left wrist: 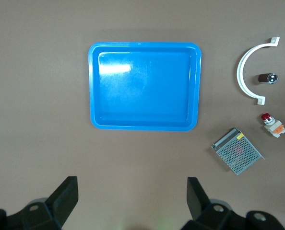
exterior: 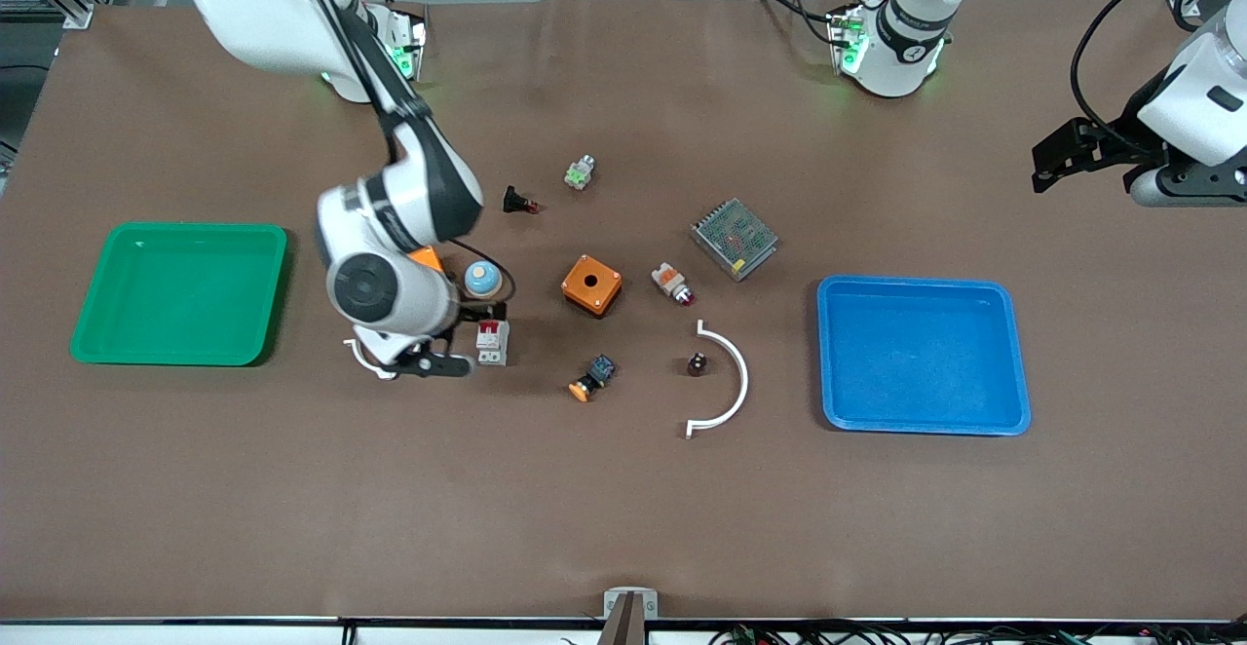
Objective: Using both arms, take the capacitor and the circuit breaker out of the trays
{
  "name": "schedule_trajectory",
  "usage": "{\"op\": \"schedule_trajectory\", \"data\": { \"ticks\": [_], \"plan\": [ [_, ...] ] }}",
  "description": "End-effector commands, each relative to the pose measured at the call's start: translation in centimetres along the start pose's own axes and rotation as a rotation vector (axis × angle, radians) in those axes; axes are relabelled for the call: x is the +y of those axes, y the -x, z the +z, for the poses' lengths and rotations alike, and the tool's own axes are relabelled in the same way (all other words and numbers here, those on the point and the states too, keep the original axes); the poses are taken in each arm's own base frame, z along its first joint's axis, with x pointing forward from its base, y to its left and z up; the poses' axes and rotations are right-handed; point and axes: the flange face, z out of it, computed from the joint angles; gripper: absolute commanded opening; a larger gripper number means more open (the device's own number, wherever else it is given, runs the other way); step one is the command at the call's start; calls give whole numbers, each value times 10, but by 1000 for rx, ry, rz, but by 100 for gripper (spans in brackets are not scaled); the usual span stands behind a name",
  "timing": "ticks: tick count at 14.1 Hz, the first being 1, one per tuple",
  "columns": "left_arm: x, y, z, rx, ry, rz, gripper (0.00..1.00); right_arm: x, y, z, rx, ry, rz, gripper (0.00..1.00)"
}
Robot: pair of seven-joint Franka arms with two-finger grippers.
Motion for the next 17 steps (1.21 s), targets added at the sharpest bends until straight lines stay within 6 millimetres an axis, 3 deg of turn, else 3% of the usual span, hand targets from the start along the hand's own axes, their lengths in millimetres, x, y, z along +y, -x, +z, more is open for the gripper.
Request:
{"op": "schedule_trajectory", "data": {
  "ticks": [1,2,6,8,11,14,17],
  "plan": [
    [3,2,-7,18,-20,-3,100,62,46,-79,-25,-31,39,100],
    [6,3,-7,19,-21,2,100,80,58,-97,-17,-41,24,100],
    [8,5,-10,23,-22,4,100,186,82,-165,55,-53,29,100],
    [8,6,-11,24,-22,4,100,204,94,-199,141,36,-5,100],
    [8,6,-11,26,-22,4,100,246,103,-243,178,28,-45,100],
    [7,7,-13,25,-22,6,100,275,104,-268,236,13,-10,100],
    [8,7,-16,33,-21,7,100,281,104,-285,278,6,3,100]
  ]
}}
